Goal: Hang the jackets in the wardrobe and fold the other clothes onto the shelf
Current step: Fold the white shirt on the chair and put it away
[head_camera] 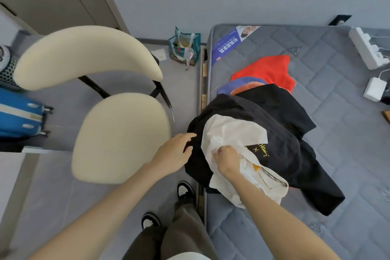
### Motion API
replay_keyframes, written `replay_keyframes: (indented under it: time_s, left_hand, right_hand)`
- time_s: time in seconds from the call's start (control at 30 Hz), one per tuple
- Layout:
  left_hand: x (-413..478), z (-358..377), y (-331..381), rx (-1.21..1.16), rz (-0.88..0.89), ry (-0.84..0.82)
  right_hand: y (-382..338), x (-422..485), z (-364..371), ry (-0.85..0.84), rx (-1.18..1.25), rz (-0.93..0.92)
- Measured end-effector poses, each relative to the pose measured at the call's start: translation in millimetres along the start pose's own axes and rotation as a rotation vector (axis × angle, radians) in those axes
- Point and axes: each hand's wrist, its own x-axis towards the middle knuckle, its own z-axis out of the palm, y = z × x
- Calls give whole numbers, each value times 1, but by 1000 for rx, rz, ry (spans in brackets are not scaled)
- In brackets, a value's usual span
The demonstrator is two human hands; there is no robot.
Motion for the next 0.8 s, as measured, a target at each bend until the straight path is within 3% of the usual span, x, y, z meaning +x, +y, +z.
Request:
replay_keyframes:
  time_s: [0.2,0.3,0.5,0.6,0.8]
  left_hand:
    - [5,-7,4,40,90,22]
    - [20,8,14,198,204,-63]
    - [66,57,32,832,566,-300]
    - [82,71,41,1188,805,-222]
    - [114,79,31,1301,969,-95]
  right_hand:
    - [19,-22,-6,-5,322,-24]
    - [46,-40,-11,-26,409,-9]
    - [100,-56,-1,12,221,6]
    - [112,-58,11,-18,145,17]
    - [112,-52,31,88,0,17]
